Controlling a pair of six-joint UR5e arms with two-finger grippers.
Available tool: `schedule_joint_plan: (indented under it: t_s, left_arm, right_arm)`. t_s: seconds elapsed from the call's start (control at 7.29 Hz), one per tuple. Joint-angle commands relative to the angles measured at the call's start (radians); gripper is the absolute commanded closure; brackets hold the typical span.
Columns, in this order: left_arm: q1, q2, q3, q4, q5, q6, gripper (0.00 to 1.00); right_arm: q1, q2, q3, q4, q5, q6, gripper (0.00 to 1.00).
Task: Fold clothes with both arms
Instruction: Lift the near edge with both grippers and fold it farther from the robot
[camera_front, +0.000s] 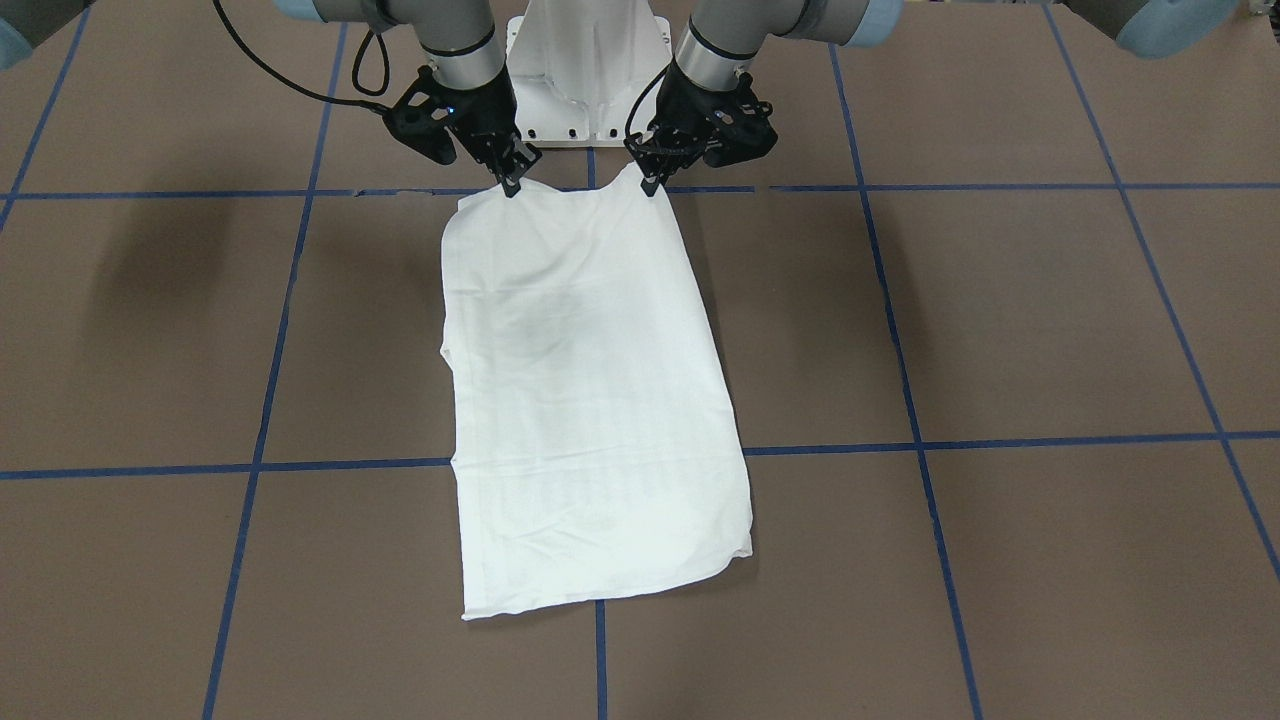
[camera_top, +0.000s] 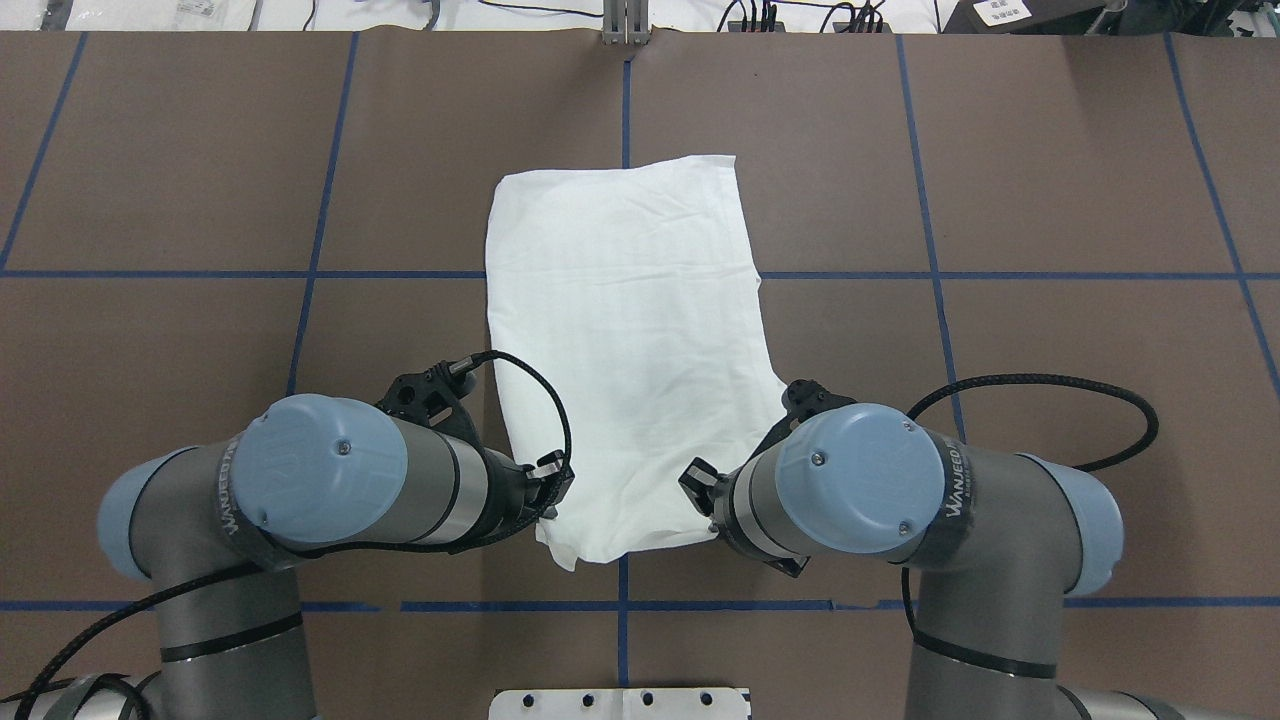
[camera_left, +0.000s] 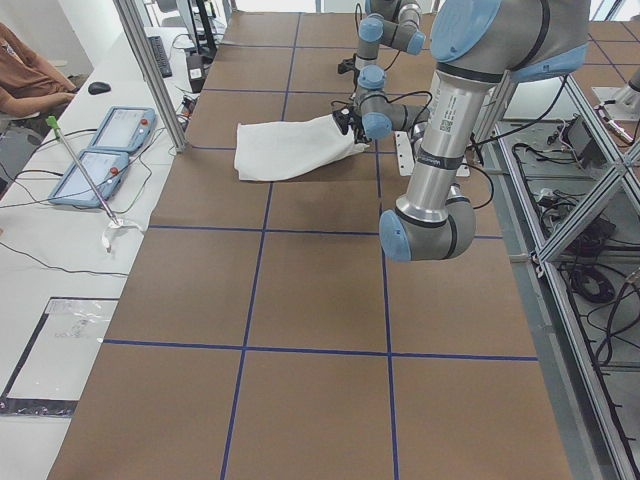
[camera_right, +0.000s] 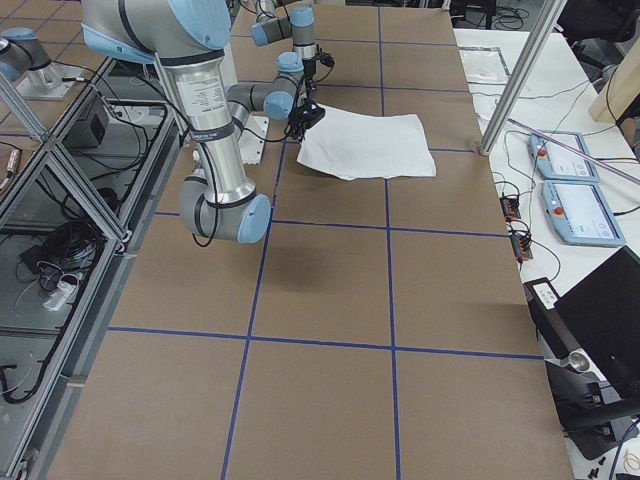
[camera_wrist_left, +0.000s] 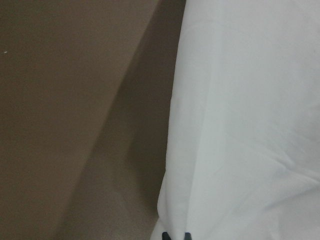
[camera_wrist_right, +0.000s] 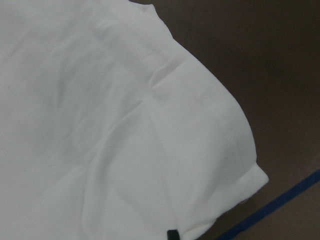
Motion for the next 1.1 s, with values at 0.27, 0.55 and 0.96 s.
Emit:
schedule_joint_plan:
  t_s: [0.27, 0.55, 0.96]
  left_arm:
    - [0.1, 0.005, -0.261, 0.277, -0.033, 0.002, 1.0]
    - [0.092, 0.004, -0.222, 0.281, -0.03, 0.008, 1.0]
    - [-0.126, -0.03, -0.133, 0.261, -0.047, 0.101, 1.0]
  right_arm:
    - [-0.037, -0.001, 0.195, -0.128, 0.14, 0.012, 1.0]
    - [-0.003, 0.011, 0.146, -0.124, 0.123, -0.015, 1.0]
    - [0.076, 0.084, 0.033, -0.118, -0.026, -0.19, 1.0]
